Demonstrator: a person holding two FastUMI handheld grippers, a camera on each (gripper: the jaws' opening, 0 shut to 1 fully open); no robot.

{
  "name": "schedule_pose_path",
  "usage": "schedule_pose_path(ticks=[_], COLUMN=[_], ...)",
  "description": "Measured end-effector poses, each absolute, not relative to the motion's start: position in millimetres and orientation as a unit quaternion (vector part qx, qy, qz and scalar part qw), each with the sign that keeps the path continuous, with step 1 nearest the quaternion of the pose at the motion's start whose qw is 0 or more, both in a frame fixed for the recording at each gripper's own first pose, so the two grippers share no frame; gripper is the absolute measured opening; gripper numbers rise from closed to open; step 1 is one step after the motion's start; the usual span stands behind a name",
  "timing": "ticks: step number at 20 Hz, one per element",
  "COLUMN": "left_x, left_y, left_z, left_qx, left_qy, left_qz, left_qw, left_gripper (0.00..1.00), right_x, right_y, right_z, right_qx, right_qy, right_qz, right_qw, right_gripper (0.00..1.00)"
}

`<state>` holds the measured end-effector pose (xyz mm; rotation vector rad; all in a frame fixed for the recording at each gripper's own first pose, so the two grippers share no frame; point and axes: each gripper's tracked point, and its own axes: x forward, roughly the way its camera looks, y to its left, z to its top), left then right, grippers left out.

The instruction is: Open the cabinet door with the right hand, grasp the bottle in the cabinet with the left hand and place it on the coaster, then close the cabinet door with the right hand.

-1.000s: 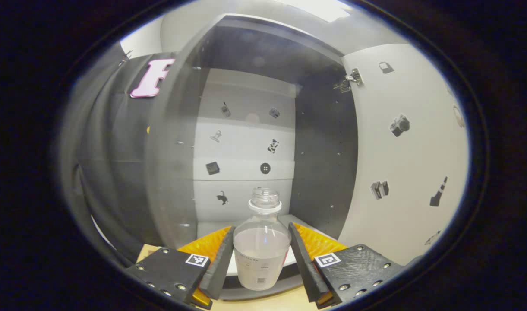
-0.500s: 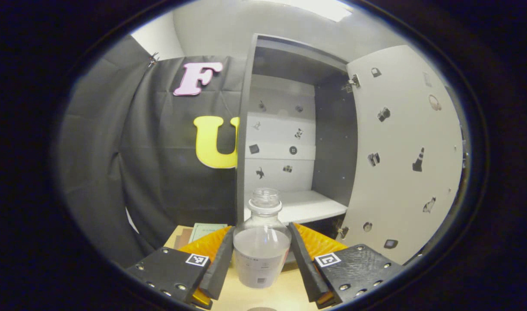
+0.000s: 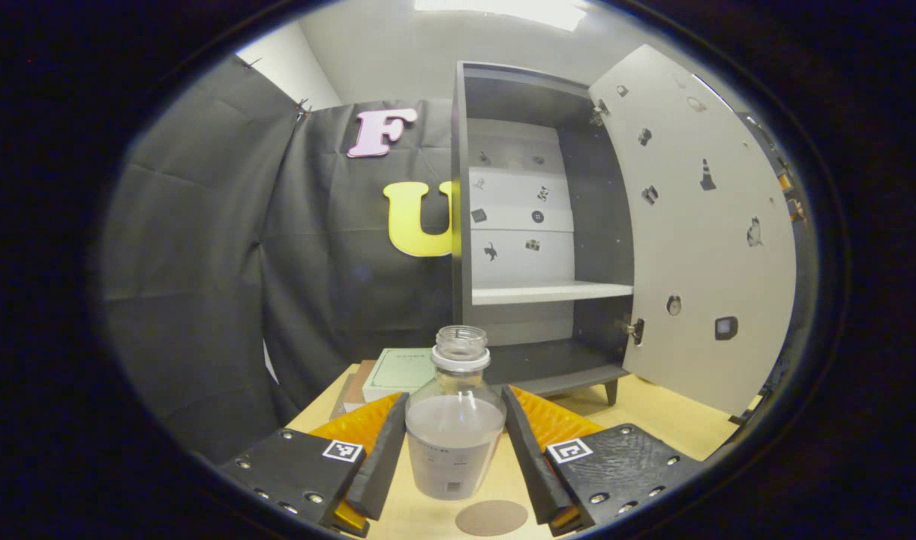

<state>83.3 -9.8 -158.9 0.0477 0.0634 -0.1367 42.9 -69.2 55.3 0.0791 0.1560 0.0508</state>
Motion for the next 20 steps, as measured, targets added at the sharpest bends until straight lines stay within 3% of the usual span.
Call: schedule_pose_path(ticks=[1,4,5,6,12,19,20], left_x=[81.4,79.0,78.8,77.0,75.0,70.4,68.3], left_y=[-13.0,-21.8,-26.0,-29.5,-43.1,-51.2,-50.2], left_z=[-172.0,-207.8,-216.2,-225.2,-277.3,-291.3,-289.8], left_qx=[0.017,-0.003,-0.007,-0.009,-0.016,-0.012,-0.014], left_qy=[0.035,0.044,0.043,0.044,0.056,0.063,0.062], left_qz=[-0.068,-0.064,-0.065,-0.065,-0.07,-0.08,-0.077], left_qw=[0.997,0.997,0.997,0.997,0.996,0.995,0.995], left_gripper=[0.72,0.74,0.72,0.74,0.72,0.79,0.74], right_x=[42.0,41.5,41.8,41.1,29.7,31.6,31.9], right_y=[-70.3,-72.0,-78.3,-82.3,-97.2,-109.5,-110.6], right_z=[49.7,45.0,39.8,35.4,4.9,-5.4,-5.7], right_qx=[0.045,0.047,0.038,0.033,0.053,0.098,0.104], right_qy=[0.084,0.087,0.091,0.098,0.144,0.155,0.152], right_qz=[0.02,0.009,-0.002,-0.008,-0.039,-0.061,-0.064], right_qw=[0.995,0.995,0.995,0.995,0.987,0.981,0.981], right_gripper=[0.96,0.96,0.89,0.96,0.96,0.96,0.96])
